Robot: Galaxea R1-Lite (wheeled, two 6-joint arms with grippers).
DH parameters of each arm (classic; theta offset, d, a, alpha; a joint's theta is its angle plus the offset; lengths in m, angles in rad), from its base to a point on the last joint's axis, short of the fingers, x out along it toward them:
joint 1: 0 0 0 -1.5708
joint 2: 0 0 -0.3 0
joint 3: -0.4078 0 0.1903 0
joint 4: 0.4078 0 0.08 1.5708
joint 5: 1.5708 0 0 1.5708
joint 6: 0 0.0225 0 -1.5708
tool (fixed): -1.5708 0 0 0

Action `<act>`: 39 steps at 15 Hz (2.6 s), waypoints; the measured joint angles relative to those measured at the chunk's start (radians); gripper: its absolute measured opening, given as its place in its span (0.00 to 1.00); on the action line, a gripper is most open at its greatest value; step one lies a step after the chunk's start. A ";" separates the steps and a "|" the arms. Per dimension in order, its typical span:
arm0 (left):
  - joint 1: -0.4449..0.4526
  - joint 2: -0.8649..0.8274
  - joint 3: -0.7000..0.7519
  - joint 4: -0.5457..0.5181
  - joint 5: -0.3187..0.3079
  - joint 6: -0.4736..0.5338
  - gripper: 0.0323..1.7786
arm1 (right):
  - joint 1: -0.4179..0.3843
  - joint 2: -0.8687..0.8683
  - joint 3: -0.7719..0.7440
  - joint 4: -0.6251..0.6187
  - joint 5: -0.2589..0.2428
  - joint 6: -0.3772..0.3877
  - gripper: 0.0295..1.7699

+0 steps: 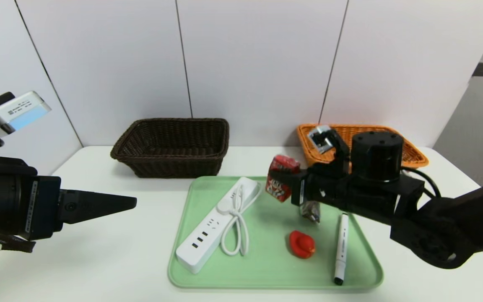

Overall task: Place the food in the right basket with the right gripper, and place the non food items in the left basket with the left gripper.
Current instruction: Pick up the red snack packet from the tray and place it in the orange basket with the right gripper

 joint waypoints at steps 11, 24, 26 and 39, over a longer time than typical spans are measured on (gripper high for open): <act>-0.022 0.015 0.001 -0.001 0.000 -0.003 0.95 | -0.346 -0.109 -0.559 0.543 -0.051 0.042 0.18; -0.049 0.040 -0.001 -0.013 0.000 -0.004 0.95 | -0.484 0.212 -0.564 0.374 -0.091 0.050 0.18; -0.050 0.043 0.000 -0.016 0.000 -0.004 0.95 | -0.485 0.252 -0.574 0.351 -0.109 0.050 0.18; -0.055 0.046 0.021 -0.016 0.000 -0.006 0.95 | -0.484 0.357 -0.621 0.348 -0.123 0.001 0.18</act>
